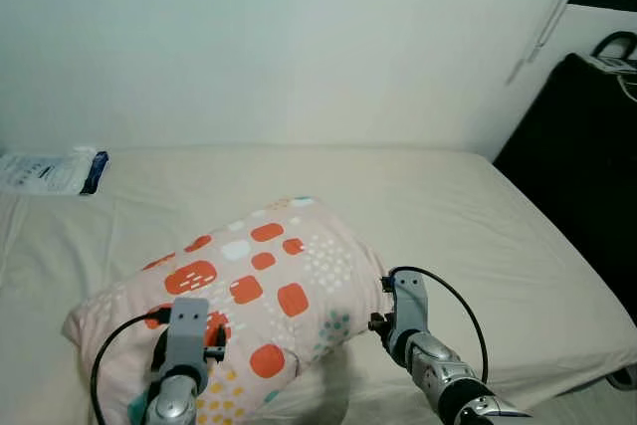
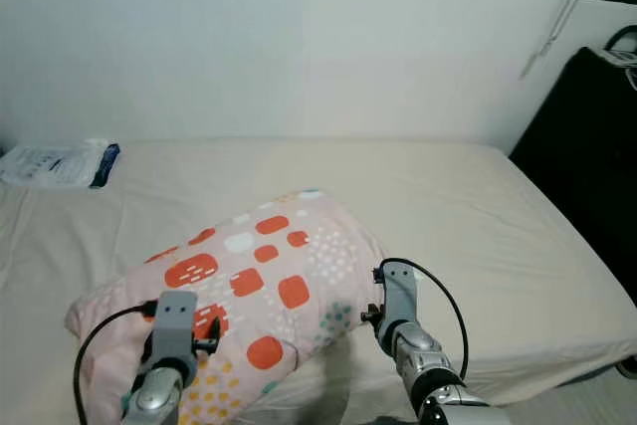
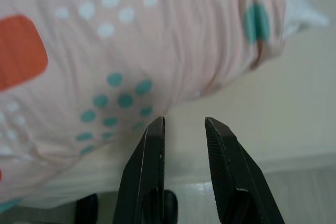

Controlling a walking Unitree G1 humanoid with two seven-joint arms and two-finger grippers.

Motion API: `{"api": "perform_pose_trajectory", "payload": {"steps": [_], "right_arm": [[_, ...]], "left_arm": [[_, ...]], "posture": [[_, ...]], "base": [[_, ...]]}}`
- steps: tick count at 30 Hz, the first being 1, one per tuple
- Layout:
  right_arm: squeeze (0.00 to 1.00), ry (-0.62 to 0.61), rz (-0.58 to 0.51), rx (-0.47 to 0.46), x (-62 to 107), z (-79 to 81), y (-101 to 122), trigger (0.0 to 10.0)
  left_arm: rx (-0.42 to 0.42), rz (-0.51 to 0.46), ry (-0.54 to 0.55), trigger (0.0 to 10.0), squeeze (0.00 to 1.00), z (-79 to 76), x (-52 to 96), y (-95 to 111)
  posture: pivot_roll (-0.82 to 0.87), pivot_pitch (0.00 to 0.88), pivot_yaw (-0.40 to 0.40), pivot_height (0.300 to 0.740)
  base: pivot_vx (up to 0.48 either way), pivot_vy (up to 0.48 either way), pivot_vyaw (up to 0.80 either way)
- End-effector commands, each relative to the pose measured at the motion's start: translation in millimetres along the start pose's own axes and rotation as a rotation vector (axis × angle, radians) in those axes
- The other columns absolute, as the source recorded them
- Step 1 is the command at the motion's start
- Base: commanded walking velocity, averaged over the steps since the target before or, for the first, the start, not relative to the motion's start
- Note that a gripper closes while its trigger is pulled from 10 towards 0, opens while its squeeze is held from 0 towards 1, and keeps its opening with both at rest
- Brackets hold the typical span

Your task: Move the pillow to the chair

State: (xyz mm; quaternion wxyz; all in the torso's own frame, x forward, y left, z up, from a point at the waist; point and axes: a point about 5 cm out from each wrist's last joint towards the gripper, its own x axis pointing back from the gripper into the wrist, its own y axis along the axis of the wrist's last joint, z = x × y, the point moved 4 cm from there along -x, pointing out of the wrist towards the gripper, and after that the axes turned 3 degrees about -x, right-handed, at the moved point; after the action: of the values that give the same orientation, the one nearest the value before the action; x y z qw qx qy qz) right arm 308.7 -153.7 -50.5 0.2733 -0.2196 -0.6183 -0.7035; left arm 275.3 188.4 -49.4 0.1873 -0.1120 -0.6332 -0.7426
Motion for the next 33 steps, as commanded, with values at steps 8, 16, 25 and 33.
{"api": "perform_pose_trajectory", "payload": {"steps": [8,16,25,33], "right_arm": [[0.00,-0.094,0.048,-0.029,7.3,-25.7,-20.7,10.0],[0.00,-0.089,0.048,-0.004,8.1,-28.6,-20.2,10.0],[0.00,0.021,-0.089,-0.019,2.3,0.9,5.8,10.0],[0.00,0.075,-0.065,-0.089,-1.1,17.4,8.0,10.0]], "left_arm": [[0.244,0.075,0.105,10.0,0.00,21.0,11.0,-24.6],[0.237,0.102,0.029,10.0,0.00,3.4,7.3,-22.7],[0.137,-0.076,-0.263,10.0,0.00,-40.7,4.9,13.5],[0.276,-0.060,-0.294,10.0,0.00,-44.7,1.8,18.2]], "posture": [[0.07,0.000,-0.081,0.740],[0.08,0.000,-0.094,0.740],[0.06,0.000,-0.084,0.740],[0.06,0.000,-0.093,0.740]], "base": [[0.000,0.000,0.00],[0.000,0.000,0.00],[0.000,0.000,0.00],[0.000,0.000,0.00]]}}
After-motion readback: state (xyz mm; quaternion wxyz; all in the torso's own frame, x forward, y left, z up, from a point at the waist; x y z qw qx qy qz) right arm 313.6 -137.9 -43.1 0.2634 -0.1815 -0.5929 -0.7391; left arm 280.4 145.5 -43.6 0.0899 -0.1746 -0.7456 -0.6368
